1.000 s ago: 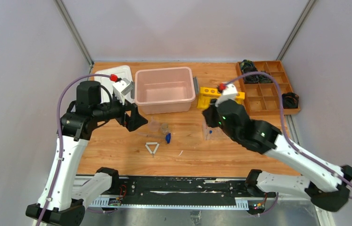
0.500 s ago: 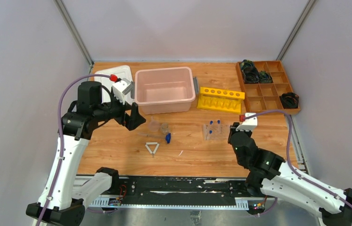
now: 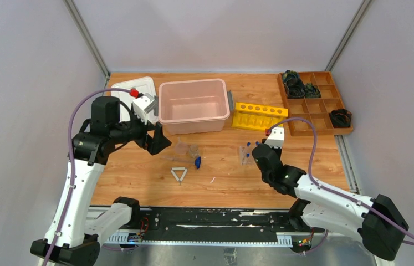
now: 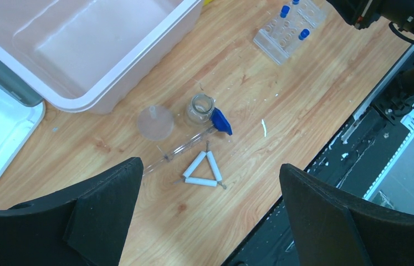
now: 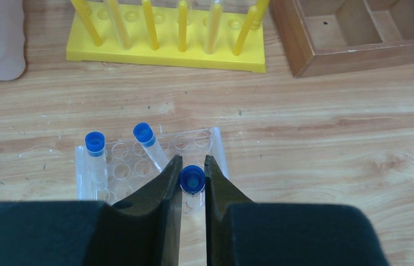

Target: Organize the chemistry lab equipment

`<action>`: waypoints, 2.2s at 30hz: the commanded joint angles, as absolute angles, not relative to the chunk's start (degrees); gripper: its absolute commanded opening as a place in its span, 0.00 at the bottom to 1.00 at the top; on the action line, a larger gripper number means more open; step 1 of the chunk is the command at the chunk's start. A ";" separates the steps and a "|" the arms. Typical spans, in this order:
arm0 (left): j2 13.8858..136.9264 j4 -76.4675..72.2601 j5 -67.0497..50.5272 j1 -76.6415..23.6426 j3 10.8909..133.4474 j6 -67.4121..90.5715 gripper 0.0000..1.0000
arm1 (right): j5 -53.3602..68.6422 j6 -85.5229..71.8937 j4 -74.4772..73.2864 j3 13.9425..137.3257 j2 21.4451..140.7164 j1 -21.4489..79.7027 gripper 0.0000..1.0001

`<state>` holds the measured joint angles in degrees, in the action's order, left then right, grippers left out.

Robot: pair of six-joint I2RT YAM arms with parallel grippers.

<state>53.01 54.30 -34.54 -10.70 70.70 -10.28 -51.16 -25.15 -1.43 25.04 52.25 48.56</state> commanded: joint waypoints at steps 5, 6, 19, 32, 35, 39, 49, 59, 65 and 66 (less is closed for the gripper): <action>52.86 54.76 -33.64 -10.90 70.29 -11.33 1.00 | -47.73 -23.74 12.87 22.61 57.15 45.01 0.00; 52.90 54.76 -33.52 -10.90 70.23 -11.41 1.00 | -47.81 -23.92 13.63 22.34 58.05 44.78 0.00; 52.72 54.76 -33.48 -10.90 70.86 -11.96 1.00 | -49.62 -25.42 14.85 19.69 62.82 43.48 0.00; 53.20 54.76 -30.97 -10.90 71.01 -11.70 1.00 | -43.13 -29.18 1.79 25.86 57.35 43.44 0.48; 54.34 54.76 -29.61 -10.90 71.11 -11.98 1.00 | -41.32 -29.15 -3.75 29.50 49.79 43.42 0.62; 55.70 54.76 -28.24 -10.81 71.28 -12.04 1.00 | -37.14 -28.52 -8.06 36.52 46.19 43.43 0.70; 56.25 55.70 -26.26 -10.64 71.02 -12.04 1.00 | -12.75 -28.60 -20.17 63.01 71.98 49.62 0.57; 56.04 57.66 -24.38 -9.10 69.09 -14.41 1.00 | -6.60 -23.22 -19.84 78.93 96.52 59.23 0.63; 55.43 58.53 -24.28 -8.63 68.82 -15.64 0.99 | -8.02 -23.86 -20.97 82.09 102.20 59.19 0.53; 55.33 58.68 -24.26 -8.55 68.93 -15.83 0.99 | -8.26 -23.91 -21.07 82.17 102.68 59.23 0.53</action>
